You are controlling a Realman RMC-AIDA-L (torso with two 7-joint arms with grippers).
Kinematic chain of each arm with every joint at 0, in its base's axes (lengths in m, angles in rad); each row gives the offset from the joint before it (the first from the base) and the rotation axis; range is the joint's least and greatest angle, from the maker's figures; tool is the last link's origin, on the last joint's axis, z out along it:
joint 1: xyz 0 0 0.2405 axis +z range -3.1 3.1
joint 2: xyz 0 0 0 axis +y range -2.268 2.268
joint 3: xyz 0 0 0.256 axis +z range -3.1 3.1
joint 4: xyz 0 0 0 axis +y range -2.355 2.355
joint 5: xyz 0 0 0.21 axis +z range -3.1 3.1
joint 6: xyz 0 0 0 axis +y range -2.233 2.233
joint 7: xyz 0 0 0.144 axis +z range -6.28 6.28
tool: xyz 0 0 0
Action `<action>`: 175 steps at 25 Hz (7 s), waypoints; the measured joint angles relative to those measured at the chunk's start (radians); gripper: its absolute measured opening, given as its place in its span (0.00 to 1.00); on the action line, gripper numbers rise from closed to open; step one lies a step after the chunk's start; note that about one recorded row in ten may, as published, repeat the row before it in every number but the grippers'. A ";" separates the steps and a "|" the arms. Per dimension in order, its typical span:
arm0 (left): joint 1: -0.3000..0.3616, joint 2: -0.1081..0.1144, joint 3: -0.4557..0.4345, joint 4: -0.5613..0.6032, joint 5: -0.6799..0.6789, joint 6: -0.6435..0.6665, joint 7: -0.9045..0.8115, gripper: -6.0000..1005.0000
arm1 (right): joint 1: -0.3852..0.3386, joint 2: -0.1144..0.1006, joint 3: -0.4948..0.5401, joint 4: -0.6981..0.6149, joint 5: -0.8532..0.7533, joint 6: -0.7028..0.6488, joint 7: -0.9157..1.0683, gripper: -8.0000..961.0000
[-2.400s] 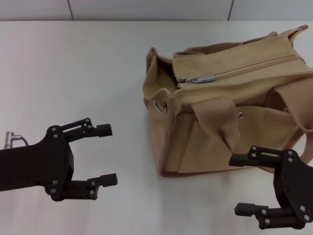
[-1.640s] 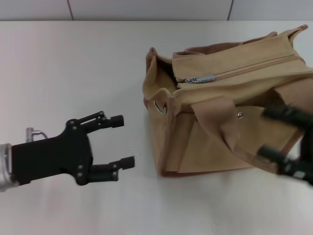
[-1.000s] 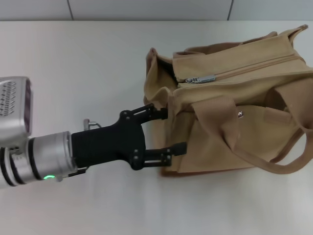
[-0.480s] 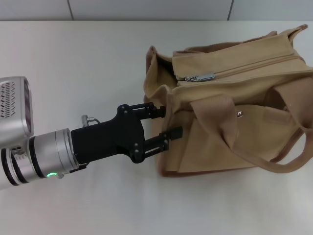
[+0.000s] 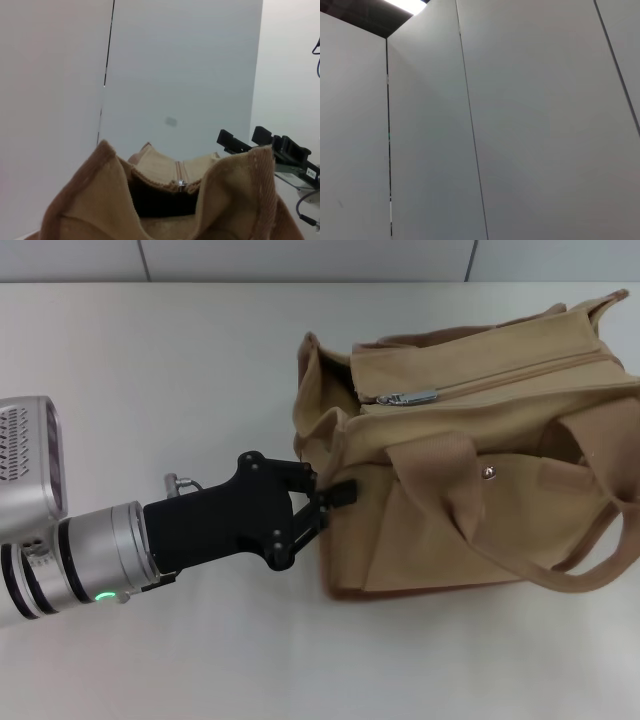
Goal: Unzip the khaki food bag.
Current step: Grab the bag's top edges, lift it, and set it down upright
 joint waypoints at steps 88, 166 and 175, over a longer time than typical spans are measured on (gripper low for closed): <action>-0.027 -0.002 0.005 -0.324 -0.288 0.048 0.525 0.08 | 0.218 0.011 -0.249 0.330 -0.089 0.377 -0.389 0.07; 0.012 -0.002 -0.603 -0.466 0.055 -0.014 0.575 0.09 | 0.153 0.012 -0.045 0.493 -0.086 0.480 -0.752 0.01; 0.113 -0.002 -0.790 -0.465 0.051 0.055 0.542 0.10 | 0.144 0.012 -0.045 0.489 -0.086 0.483 -0.752 0.01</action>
